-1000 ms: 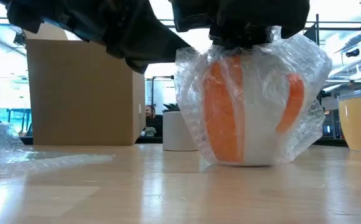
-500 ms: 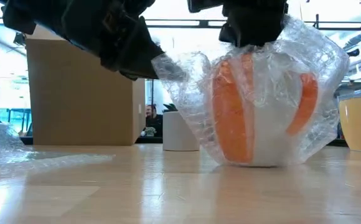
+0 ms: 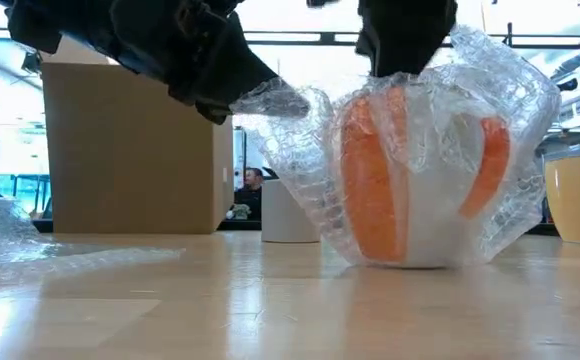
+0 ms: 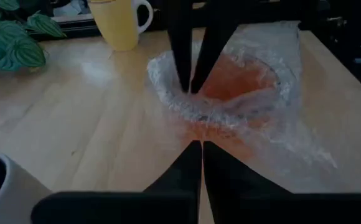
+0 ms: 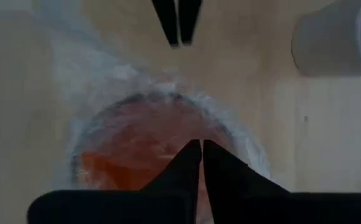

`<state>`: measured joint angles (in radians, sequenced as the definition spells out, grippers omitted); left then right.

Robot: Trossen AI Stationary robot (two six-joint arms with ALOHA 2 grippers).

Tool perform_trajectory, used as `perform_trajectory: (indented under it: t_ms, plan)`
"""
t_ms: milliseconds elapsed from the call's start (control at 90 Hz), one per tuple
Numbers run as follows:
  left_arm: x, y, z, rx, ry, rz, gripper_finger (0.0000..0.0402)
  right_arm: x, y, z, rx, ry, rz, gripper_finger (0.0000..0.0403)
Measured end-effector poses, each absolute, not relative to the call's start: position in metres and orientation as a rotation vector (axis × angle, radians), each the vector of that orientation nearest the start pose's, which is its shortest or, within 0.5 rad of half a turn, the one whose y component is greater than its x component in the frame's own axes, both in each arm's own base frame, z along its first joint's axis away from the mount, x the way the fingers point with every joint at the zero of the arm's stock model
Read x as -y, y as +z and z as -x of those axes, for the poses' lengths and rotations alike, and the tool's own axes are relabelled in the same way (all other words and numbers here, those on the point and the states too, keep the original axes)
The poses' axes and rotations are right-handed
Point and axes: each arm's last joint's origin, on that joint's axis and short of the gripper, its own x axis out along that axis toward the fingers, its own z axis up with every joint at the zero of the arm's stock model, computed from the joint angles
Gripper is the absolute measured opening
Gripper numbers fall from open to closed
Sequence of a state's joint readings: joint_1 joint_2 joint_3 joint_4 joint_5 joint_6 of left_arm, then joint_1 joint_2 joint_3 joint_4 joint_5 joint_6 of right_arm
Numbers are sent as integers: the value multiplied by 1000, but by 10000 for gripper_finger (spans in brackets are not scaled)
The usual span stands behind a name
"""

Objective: Wrap mug
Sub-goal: Wrap the orange mug with the transparent bubble wrap

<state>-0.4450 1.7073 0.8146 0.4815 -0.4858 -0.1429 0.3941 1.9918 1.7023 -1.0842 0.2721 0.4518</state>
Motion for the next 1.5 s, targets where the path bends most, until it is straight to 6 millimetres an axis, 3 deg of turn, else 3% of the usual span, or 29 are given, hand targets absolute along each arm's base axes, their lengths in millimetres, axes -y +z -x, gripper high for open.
perform_trajectory:
  t_ms: [233, 389, 800, 922, 1211, 1500]
  plan:
    - [135, 175, -314, -364, 66, -44, 0, -144, 204, -367, -1312, -159, -10, 0]
    - [135, 175, -314, -364, 66, -44, 0, -148, 201, -369, -1296, -101, -59, 0]
    - [135, 174, -314, -364, 70, -27, 0, -168, 263, -369, -1271, -64, -54, 0]
    - [135, 175, -314, -364, 71, -18, 0, -173, 269, -372, -1192, -95, -22, 0]
    - [135, 173, -315, -361, 75, 6, 0, -163, 233, -374, -1211, -102, -11, 0]
    - [140, 156, -324, -335, 43, 30, 0, -154, 205, -369, -1260, -109, -17, 0]
